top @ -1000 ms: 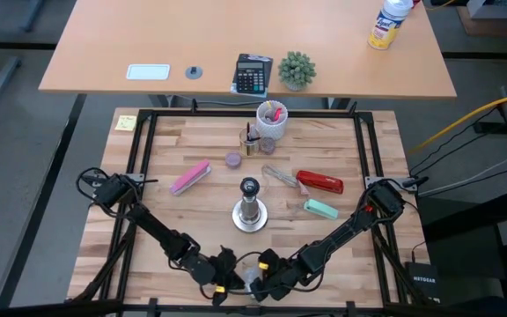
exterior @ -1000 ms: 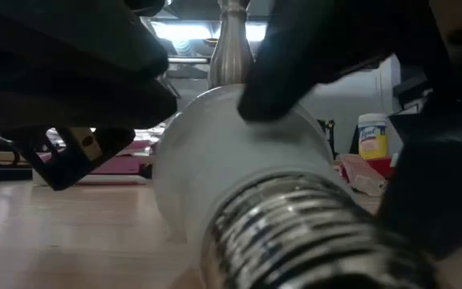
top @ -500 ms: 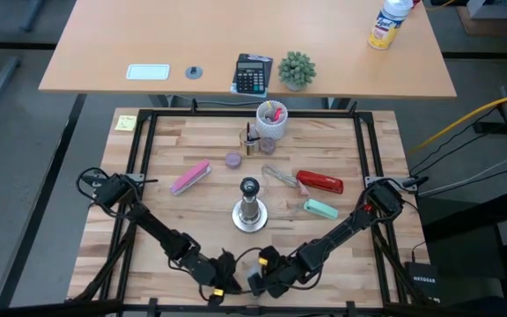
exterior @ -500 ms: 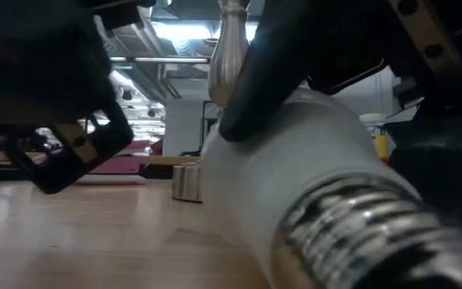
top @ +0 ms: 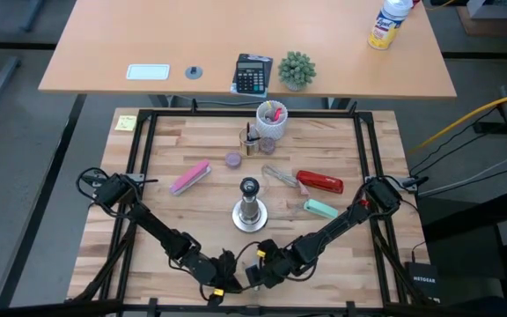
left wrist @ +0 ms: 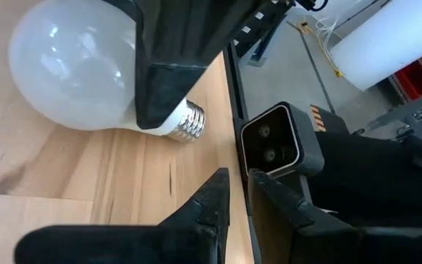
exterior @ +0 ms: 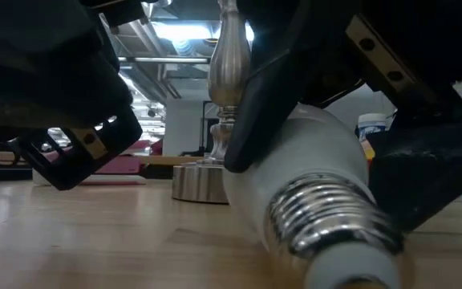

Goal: Screw lightbulb
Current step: Insert the lightbulb into the lamp socket

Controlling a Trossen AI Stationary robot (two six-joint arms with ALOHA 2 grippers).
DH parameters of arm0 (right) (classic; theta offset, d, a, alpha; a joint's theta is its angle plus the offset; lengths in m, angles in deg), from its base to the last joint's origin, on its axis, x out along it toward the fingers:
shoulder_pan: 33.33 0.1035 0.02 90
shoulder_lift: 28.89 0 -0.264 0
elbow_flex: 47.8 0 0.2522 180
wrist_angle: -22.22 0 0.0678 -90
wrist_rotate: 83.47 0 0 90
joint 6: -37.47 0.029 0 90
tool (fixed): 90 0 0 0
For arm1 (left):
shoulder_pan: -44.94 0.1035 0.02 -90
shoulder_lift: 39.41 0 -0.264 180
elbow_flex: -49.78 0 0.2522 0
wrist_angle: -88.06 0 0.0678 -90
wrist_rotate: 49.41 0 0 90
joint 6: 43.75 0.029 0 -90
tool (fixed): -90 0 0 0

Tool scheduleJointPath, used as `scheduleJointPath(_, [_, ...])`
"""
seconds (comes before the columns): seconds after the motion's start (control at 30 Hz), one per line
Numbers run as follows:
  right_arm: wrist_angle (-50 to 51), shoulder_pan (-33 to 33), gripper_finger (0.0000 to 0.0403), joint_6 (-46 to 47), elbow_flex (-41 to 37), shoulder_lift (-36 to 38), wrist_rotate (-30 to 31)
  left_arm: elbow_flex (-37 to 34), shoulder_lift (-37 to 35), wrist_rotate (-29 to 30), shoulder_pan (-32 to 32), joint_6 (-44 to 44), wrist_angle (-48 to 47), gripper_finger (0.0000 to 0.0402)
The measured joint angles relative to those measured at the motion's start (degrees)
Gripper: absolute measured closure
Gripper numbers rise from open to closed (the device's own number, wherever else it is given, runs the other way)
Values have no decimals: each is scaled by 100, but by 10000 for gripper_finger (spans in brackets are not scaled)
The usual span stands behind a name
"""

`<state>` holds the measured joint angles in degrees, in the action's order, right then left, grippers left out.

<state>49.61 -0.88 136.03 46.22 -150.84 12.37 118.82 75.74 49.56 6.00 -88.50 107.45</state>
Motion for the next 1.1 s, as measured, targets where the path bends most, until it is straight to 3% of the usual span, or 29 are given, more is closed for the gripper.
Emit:
scheduleJointPath(0.7, [291,-21,113,-640,-19,-2,-1,0,-2,-1,-4,174,-2,357])
scheduleJointPath(1.0, [240,49,179,-907,-28,-6,199,0,-2,-2,-4,175,-2,357])
scheduleJointPath(1.1, [68,102,183,-1074,-39,-15,341,0,-4,-2,-4,177,0,357])
